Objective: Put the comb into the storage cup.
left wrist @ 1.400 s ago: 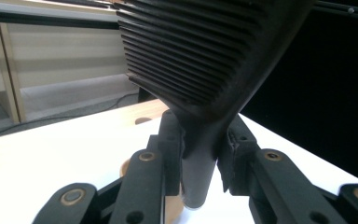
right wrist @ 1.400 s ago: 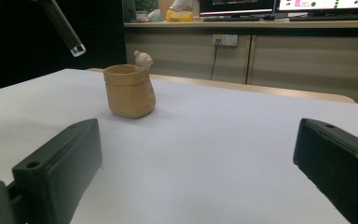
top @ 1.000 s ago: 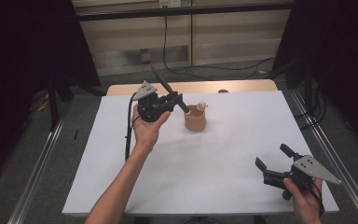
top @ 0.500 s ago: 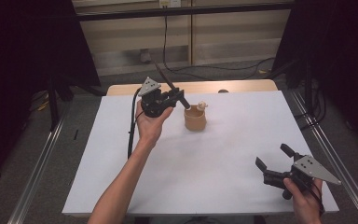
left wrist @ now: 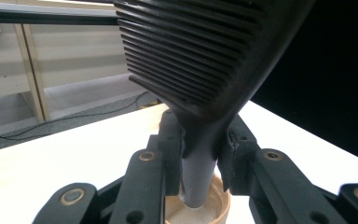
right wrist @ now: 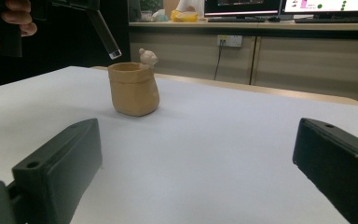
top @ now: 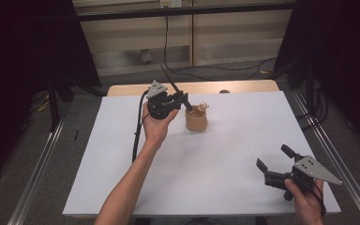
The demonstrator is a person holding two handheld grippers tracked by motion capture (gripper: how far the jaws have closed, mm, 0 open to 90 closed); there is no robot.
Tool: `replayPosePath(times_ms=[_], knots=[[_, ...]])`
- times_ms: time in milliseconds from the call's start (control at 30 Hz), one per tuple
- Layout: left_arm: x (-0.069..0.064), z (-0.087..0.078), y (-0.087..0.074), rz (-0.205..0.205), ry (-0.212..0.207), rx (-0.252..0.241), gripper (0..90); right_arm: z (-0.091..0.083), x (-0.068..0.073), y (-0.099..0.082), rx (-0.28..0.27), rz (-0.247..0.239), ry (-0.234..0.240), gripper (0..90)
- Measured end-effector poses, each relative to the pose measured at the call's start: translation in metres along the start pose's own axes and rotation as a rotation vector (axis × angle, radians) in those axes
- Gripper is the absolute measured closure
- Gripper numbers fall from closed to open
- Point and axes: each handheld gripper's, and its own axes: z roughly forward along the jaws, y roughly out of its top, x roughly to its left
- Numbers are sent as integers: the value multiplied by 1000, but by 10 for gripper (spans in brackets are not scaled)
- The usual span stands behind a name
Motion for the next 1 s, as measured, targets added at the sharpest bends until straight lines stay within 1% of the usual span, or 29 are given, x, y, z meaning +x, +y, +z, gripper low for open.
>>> replayPosePath(times_ms=[67,100,133,200,233,300,367,467,533,567,600,633,667,733,833,867,900,1000], knots=[[1,0,-1,13,9,7,730,0,0,0,2,0,1,4],[1,0,-2,9,5,5,730,0,0,0,0,-1,1,4],[2,1,-3,19,8,10,730,0,0,0,0,0,2,4],[3,1,-5,14,19,15,730,0,0,0,1,-1,2,3],[3,1,-7,11,15,18,730,0,0,-1,4,1,4,0],[3,2,-10,11,21,27,730,0,1,-1,4,1,7,0],[4,4,-13,5,17,31,730,1,1,-1,6,4,10,0],[5,5,-16,6,6,37,730,1,2,-1,6,2,13,0],[4,6,-18,8,15,35,730,1,2,-1,5,3,14,0],[5,6,-19,8,4,36,730,1,1,-1,4,-2,14,0],[4,6,-19,13,12,37,730,1,2,-1,5,0,15,0],[4,6,-20,8,14,37,730,1,2,-1,3,-1,16,0],[5,6,-21,3,7,37,730,1,2,-1,5,-4,16,0],[5,6,-22,8,11,41,730,1,2,-1,5,-3,18,0],[4,7,-23,15,4,46,730,1,2,-1,4,-6,20,0],[4,7,-23,26,3,49,730,1,2,-1,3,-5,17,0],[3,8,-23,29,9,49,730,1,2,-1,2,-8,17,0],[2,10,-25,23,6,54,730,1,2,-1,4,-9,17,0]])
